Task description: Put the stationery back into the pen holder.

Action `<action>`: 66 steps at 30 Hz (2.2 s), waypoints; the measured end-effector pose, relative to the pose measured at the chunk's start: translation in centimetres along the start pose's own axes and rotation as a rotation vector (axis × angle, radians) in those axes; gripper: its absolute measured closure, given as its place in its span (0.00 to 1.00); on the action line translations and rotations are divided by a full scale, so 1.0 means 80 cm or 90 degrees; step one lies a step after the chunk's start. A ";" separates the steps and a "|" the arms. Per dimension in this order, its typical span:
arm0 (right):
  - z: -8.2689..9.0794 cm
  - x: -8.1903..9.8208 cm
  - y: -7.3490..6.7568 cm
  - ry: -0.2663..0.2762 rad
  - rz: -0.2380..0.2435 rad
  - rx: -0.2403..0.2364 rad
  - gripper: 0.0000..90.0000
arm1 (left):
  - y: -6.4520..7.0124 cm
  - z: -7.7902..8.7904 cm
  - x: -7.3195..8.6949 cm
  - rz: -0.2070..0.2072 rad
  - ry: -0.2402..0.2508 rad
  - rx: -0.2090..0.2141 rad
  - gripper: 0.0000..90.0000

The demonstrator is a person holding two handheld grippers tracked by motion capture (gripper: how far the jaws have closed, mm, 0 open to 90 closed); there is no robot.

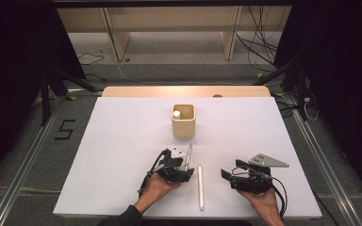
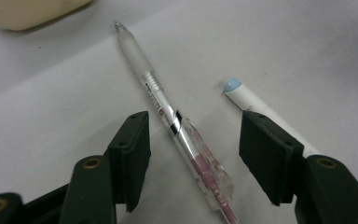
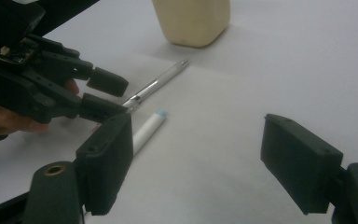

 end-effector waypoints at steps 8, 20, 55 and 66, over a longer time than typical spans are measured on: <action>-0.002 0.002 -0.002 -0.005 0.003 -0.003 0.29 | 0.004 -0.005 0.003 -0.032 -0.003 -0.016 0.57; -0.001 0.003 -0.003 -0.009 0.005 -0.002 0.29 | 0.000 -0.004 0.005 -0.057 -0.004 -0.028 0.71; -0.003 0.003 -0.002 -0.008 0.000 -0.008 0.30 | -0.010 -0.001 0.003 -0.061 -0.036 -0.016 0.84; -0.003 0.003 -0.002 -0.007 -0.001 -0.010 0.30 | -0.013 0.000 0.004 -0.056 -0.020 -0.010 0.85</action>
Point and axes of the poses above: each handheld gripper's, and its own axes: z roughly backward along the jaws, x roughly out of its underside, y roughly to its right, the point moved 5 cm from there along -z, roughly forward along the jaws, and after that the axes turned 8 degrees about -z, right-handed, at the moved point
